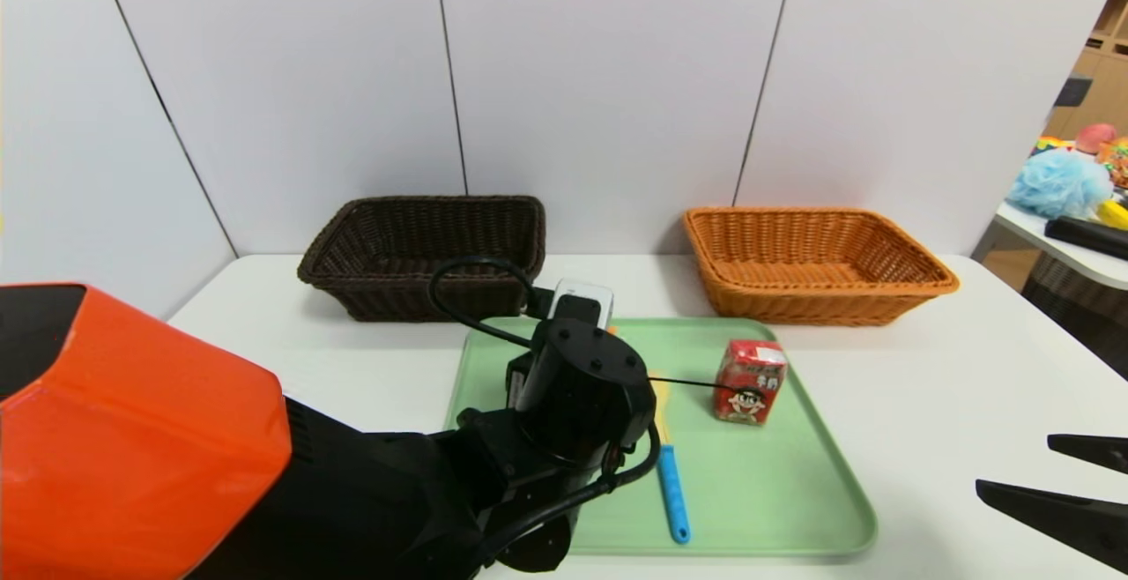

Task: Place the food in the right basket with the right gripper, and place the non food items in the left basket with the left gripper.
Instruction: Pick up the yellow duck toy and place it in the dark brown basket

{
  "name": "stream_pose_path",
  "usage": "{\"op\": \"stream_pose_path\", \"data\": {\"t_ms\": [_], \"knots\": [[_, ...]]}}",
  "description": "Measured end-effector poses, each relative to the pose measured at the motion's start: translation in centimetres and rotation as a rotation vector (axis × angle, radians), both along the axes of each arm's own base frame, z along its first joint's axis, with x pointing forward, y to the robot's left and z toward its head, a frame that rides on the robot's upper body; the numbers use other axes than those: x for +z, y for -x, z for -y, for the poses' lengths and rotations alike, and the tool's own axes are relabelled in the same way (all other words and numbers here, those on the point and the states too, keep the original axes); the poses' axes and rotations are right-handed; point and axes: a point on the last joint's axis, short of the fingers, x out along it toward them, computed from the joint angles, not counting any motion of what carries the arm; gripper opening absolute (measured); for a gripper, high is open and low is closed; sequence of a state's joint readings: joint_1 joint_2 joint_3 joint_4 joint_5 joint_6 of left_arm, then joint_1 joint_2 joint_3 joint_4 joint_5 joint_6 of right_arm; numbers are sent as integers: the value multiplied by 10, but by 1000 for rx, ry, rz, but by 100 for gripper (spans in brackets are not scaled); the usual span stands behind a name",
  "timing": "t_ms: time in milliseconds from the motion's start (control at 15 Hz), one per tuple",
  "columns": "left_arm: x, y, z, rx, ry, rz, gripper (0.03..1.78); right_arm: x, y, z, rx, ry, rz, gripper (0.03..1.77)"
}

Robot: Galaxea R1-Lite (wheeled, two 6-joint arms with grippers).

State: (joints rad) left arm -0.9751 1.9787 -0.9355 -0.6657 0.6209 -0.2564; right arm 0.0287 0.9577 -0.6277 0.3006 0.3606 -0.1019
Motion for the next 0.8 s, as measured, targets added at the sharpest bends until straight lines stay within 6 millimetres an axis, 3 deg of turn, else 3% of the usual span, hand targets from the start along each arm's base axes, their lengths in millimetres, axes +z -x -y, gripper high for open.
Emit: {"op": "stream_pose_path", "data": {"t_ms": [800], "knots": [[-18, -25, 1, 40, 23, 37, 169, -3, 3, -3, 33, 0, -7, 171]]}}
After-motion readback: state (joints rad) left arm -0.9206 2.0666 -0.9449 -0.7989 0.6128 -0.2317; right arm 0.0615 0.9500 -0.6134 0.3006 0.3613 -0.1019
